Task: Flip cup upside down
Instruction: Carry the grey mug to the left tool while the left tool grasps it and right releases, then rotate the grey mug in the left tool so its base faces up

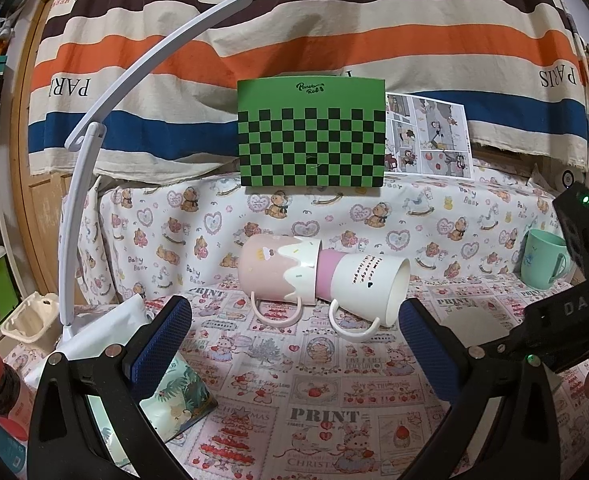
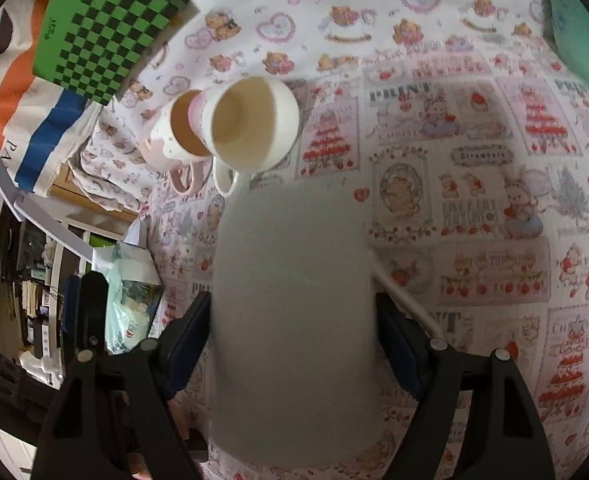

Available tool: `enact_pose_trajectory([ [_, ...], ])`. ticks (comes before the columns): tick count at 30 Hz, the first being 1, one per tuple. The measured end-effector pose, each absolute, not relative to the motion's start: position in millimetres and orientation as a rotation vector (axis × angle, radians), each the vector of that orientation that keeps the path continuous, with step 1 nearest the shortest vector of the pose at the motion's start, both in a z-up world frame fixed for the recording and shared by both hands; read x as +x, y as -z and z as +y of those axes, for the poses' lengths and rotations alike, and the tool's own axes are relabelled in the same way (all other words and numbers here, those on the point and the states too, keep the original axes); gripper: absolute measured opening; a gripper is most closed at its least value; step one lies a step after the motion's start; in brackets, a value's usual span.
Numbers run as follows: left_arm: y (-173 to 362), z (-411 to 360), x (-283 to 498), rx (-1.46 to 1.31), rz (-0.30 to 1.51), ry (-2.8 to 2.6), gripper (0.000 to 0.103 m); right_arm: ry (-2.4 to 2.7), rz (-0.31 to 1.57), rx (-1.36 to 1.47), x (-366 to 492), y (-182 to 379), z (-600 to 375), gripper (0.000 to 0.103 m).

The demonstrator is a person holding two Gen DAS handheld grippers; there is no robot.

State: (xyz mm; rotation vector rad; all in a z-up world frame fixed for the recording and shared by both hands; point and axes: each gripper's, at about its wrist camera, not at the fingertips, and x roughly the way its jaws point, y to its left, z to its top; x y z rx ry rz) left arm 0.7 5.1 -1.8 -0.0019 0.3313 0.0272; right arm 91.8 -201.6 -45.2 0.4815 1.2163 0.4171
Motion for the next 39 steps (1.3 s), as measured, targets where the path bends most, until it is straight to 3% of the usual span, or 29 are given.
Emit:
enact_pose_trajectory([
  [10,1,5,0,0.007,0.324,-0.027,0.103,-0.448,1.098,0.283,69,15,-217,0.092],
  [22,2,0,0,0.027,0.341,-0.020,0.103,-0.212,0.619,0.088,57,-8,-295,0.102],
  [35,-27,-51,40,-0.062,0.694,0.071,0.103,-0.167,0.350,-0.015,35,0,-319,0.103],
  [39,-16,-88,71,-0.058,0.935,0.176,0.103,-0.118,0.330,0.004,35,0,-328,0.103],
])
